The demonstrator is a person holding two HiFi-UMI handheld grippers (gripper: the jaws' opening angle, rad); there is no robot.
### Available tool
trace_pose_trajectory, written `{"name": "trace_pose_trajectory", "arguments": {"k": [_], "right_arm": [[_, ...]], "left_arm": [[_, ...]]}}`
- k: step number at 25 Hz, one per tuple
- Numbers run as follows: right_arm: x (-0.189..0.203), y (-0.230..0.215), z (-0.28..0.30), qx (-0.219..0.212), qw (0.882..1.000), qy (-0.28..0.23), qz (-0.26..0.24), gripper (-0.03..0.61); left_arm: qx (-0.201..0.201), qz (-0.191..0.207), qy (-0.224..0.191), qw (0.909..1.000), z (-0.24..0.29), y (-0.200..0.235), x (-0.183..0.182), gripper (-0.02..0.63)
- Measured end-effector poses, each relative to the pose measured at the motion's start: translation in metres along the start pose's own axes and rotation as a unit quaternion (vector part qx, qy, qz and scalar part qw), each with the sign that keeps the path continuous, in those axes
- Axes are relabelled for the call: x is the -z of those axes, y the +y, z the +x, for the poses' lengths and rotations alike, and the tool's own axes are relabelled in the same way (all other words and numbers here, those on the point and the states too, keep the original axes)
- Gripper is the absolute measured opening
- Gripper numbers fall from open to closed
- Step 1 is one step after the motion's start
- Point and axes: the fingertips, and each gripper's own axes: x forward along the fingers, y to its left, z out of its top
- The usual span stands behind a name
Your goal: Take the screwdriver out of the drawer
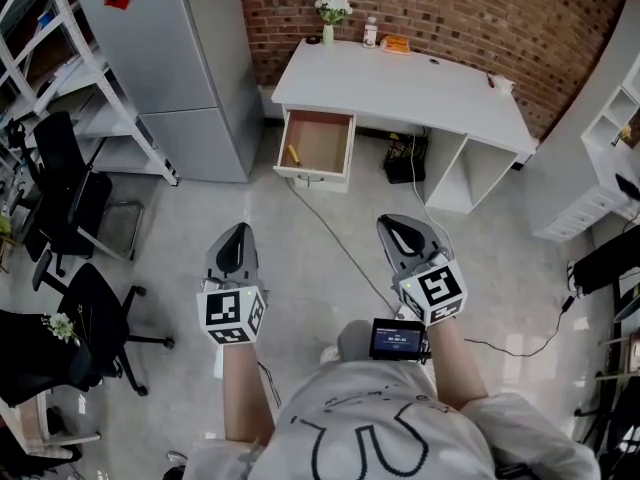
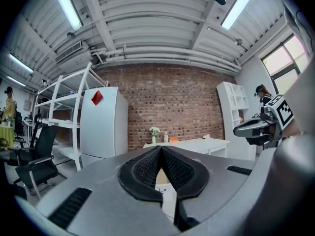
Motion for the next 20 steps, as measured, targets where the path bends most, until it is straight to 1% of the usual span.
{"name": "trace_pose_trajectory", "arguments": {"k": [4, 14, 20], "right_arm": [[-0.005, -0.008, 0.014, 0.003, 1.0, -0.003, 0.0, 0.028], [-0.003, -0.022, 0.068, -0.014, 1.0, -0.007, -0.005, 0.028], [0.002, -0.051, 0.114, -0.025, 1.0, -0.007, -0.002, 0.028]], "left_arm": [[-0.003, -0.006, -0.002, 1.0, 0.011, 0.009, 0.001, 0.011], [-0.019, -0.012, -0.002, 0.9997, 0.048, 0.04, 0.005, 0.011], [-0.037, -0.016, 0.003, 0.9992, 0.088, 0.06, 0.01, 0.011]]}}
